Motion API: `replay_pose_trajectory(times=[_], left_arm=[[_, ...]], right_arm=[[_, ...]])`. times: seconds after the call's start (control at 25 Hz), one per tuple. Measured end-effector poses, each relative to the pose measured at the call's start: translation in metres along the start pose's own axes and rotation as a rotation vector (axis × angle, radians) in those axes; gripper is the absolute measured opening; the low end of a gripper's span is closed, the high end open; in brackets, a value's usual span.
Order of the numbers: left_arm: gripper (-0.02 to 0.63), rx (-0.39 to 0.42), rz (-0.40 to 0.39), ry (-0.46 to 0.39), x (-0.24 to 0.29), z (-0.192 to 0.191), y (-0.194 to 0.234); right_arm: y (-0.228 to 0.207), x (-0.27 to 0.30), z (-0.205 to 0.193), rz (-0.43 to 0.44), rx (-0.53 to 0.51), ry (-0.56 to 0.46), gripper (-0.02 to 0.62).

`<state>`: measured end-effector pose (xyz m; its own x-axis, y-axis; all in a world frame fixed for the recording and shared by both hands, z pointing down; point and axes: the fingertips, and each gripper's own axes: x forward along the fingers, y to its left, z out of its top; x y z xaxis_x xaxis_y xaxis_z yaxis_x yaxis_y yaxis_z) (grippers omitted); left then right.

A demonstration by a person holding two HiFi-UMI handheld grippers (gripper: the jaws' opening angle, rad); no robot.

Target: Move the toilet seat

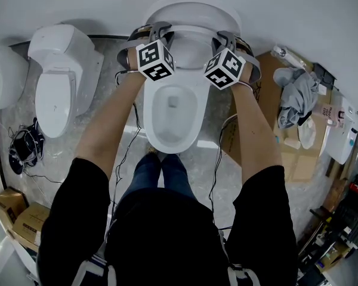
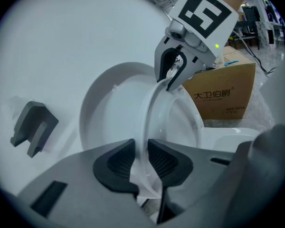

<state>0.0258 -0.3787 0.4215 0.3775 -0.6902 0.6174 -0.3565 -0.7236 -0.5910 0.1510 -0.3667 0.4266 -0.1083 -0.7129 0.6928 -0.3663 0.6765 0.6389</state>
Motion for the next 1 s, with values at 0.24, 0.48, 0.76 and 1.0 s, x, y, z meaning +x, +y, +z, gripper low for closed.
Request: replay_pose_trajectory(times=[0.24,0.48,0.76,1.0], left_arm=[[0.167,-0.122,0.007,-0.001,-0.004,0.001,0.002],[0.187,-0.236,0.019,-0.074,-0.022,0.018,0.007],[0.041,-0.362,0.136,-0.213,-0.068,0.043,0.017],[0.006,-0.477,0.17,-0.332,-0.124,0.06,0.023]], right_arm=[[0.004,-0.006,-0.006,-0.054,0.028,0.002,0.163],[-0.004,-0.031,-0.011,-0.121,0.199,-0.058,0.166],[-0.025,-0.086,0.015,-0.238,0.363,-0.218,0.043],[-0.029,-0.136,0.033,-0.265,0.532,-0.322,0.025]])
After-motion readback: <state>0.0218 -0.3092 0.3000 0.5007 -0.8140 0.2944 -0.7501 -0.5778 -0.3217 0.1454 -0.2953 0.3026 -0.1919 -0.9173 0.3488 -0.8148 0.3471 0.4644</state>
